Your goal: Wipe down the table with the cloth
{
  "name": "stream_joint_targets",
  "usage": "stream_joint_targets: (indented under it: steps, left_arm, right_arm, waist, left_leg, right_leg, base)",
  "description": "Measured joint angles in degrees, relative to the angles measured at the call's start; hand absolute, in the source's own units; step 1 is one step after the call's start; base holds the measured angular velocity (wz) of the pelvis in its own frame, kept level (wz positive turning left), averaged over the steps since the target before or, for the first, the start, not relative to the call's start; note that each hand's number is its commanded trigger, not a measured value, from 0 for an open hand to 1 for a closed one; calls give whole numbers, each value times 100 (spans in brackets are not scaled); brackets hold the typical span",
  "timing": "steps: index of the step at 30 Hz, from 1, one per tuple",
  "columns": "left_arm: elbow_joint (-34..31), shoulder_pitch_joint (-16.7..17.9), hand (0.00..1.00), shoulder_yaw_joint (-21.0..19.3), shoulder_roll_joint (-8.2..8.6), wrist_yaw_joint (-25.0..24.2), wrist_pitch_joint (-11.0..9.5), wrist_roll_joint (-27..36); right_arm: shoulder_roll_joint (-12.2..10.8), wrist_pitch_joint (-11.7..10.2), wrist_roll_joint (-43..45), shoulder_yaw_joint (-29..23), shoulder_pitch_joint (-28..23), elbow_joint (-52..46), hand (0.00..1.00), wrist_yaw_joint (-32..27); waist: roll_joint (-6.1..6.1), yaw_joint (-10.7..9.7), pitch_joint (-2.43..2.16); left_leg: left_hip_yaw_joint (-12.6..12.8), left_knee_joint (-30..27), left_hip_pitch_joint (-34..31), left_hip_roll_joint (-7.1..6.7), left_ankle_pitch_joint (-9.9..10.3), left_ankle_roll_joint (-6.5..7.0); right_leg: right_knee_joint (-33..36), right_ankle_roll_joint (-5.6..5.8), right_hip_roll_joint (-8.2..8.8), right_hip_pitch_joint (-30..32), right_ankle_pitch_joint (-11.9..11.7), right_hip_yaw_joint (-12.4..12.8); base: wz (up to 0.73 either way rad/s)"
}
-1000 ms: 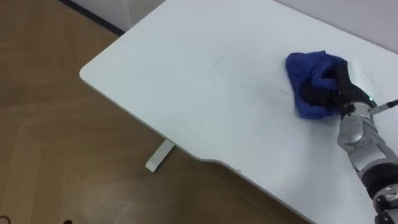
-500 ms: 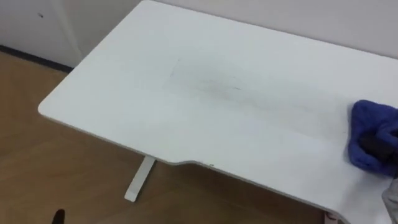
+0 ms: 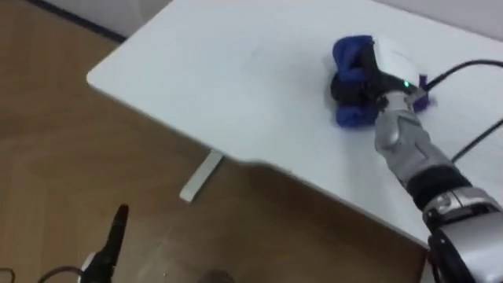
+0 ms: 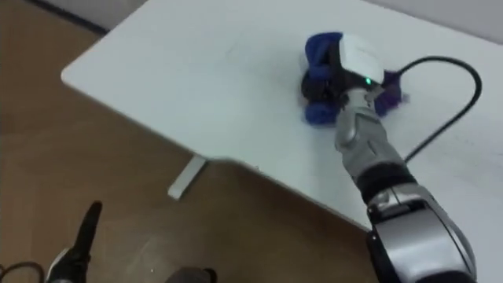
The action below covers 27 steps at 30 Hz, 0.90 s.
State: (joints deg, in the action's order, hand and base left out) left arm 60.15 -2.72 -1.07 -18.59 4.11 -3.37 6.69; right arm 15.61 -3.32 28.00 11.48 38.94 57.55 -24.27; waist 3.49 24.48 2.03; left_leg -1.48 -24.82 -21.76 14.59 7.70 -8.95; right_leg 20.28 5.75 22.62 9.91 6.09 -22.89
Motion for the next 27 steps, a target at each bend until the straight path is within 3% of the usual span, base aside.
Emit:
stream_joint_targets:
  steps: [1,2,3,4,5,6,7,8,9,10,12,13,14,15,16,17,18,19,20,21,22,23,24,27]
  left_arm:
    - [0,1,0,-16,-63,0,2,-12]
    - [-20,11,0,-53,-216,-10,4,-82]
    - [-61,105,0,-161,-276,-9,6,-123]
    - [-80,162,0,-211,-274,-17,6,-131]
    - [-76,319,0,-241,-271,-54,0,-123]
    - [-50,492,0,-353,-231,-83,0,-110]
    - [-52,578,0,-375,-222,-84,-1,-103]
    - [-71,736,0,-382,-217,-88,-1,-67]
    - [-88,890,0,-406,-183,-94,-22,-56]
    - [-93,954,0,-462,-143,-106,-42,-64]
    - [-126,1039,0,-565,112,-120,-88,-64]
    - [-131,1034,0,-557,173,-128,-95,-69]
    - [-148,1045,0,-554,290,-141,-94,-65]
    - [-178,1065,0,-554,364,-149,-94,-66]
    - [-184,1071,0,-555,381,-149,-94,-66]
    - [-173,1125,0,-555,388,-148,-90,-68]
    - [-103,1129,0,-553,394,-147,-76,-73]
    - [-29,1112,0,-556,395,-147,-68,-78]
    - [75,1132,0,-562,395,-144,-54,-152]
    - [160,1166,0,-563,403,-134,-26,-300]
    - [166,1194,0,-564,405,-132,10,-368]
    - [167,1289,0,-564,417,-133,123,-449]
    - [134,1384,0,-574,429,-127,222,-445]
    - [-85,1715,0,-592,433,-47,473,-443]
  right_arm:
    - [0,-86,-130,-99,-98,7,100,-7]
    - [7,-229,-283,-312,-298,4,100,0]
    - [51,-398,-470,-473,-638,-25,100,-1]
    - [96,-489,-566,-558,-805,-65,100,11]
    - [223,-547,-677,-694,-1189,-257,100,46]
    - [356,-575,-725,-832,-1505,-435,100,112]
    - [427,-598,-749,-884,-1657,-459,100,132]
    - [540,-602,-790,-925,-1892,-464,100,139]
    - [610,-542,-784,-937,-2031,-448,100,153]
    - [637,-512,-767,-943,-2059,-442,100,168]
    - [685,-428,-588,-998,-2166,-445,100,155]
    - [680,-415,-543,-1000,-2167,-451,100,140]
    - [656,-402,-477,-994,-2163,-510,100,146]
    - [595,-363,-314,-976,-2157,-629,100,138]
    - [551,-285,-188,-981,-2146,-725,100,129]
    - [447,-179,118,-977,-2039,-854,100,167]
    - [414,-128,282,-857,-1890,-903,100,282]
    - [413,-99,379,-778,-1799,-907,100,365]
    - [407,-33,424,-632,-1582,-905,100,506]
    - [354,25,585,-533,-1316,-904,100,598]
    - [307,33,688,-468,-1172,-905,100,635]
    - [260,7,862,-377,-977,-910,100,704]
    - [258,-36,1010,-363,-875,-917,100,778]
    - [259,-113,1096,-381,-864,-963,100,778]
  waist:
    - [4,-118,0]
    - [25,-357,3]
    - [37,-470,-77]
    - [24,-544,-83]
    - [-13,-666,-104]
    - [-56,-763,-133]
    - [-65,-819,-142]
    - [-99,-886,-140]
    - [-55,-960,-175]
    - [-47,-1044,-178]
    - [-47,-1214,-173]
    - [-50,-1229,-171]
    - [-72,-1225,-164]
    - [-97,-1184,-161]
    - [-87,-1150,-156]
    - [-84,-1141,-120]
    - [-111,-1094,-80]
    - [-122,-1046,-73]
    - [-144,-864,-60]
    - [-238,-656,0]
    - [-277,-601,20]
    - [-321,-504,7]
    - [-357,-354,1]
    - [-380,-379,-15]
  left_leg:
    - [-173,2,-29,47,-31,-113]
    - [-490,-92,-94,94,-23,-340]
    - [-761,-113,-79,226,10,-352]
    - [-822,-78,-37,293,26,-203]
    - [-882,55,106,415,16,-118]
    - [-841,232,306,583,-47,-40]
    - [-783,319,408,662,-84,-9]
    - [-581,464,615,798,-178,25]
    - [-313,574,792,910,-357,35]
    - [-215,607,838,942,-479,41]
    - [271,722,922,1090,-976,89]
    - [388,735,929,1104,-1078,96]
    - [595,737,961,1105,-1160,91]
    - [898,714,975,1099,-1159,90]
    - [1074,676,970,1090,-1156,86]
    - [1159,532,943,973,-1058,14]
    - [1167,321,936,755,-758,-32]
    - [1170,266,938,632,-635,14]
    - [1149,164,966,446,-357,89]
    - [1046,87,1014,218,-23,171]
    - [928,86,1025,57,109,188]
    - [711,110,1022,-260,298,236]
    - [563,182,1041,-514,368,339]
    - [429,456,1132,-660,321,353]
  right_leg:
    - [-166,34,-59,-57,-174,13]
    - [-184,167,-214,-105,-487,-14]
    - [158,453,-354,-188,27,-96]
    - [260,444,-419,-189,190,-110]
    - [436,353,-565,-175,448,-119]
    - [559,251,-682,-161,584,-97]
    - [632,213,-735,-158,645,-64]
    - [805,128,-801,-120,786,54]
    - [954,59,-851,-66,894,189]
    - [1007,16,-883,-58,943,235]
    - [1043,-61,-968,-41,1015,255]
    - [1036,-80,-987,-35,1015,262]
    - [978,-155,-1113,-22,1011,407]
    - [905,-276,-1206,-12,1000,439]
    - [882,-282,-1240,15,999,485]
    - [806,-365,-1327,31,972,614]
    - [739,-446,-1414,35,936,801]
    - [719,-471,-1434,47,928,878]
    - [715,-518,-1452,88,900,969]
    - [714,-558,-1478,141,873,1119]
    - [709,-577,-1479,173,863,1182]
    - [673,-641,-1475,284,826,1288]
    - [579,-737,-1473,339,777,1356]
    - [315,-909,-1471,266,654,1352]
  base:
    - [110]
    - [92]
    - [75]
    - [24]
    - [-17]
    - [-30]
    - [-44]
    - [-44]
    - [-41]
    - [-27]
    - [-9]
    - [-7]
    - [-4]
    - [-4]
    - [0]
    - [-3]
    - [0]
    - [-14]
    - [-37]
    - [-45]
    - [-52]
    - [-40]
    - [-32]
    - [-4]
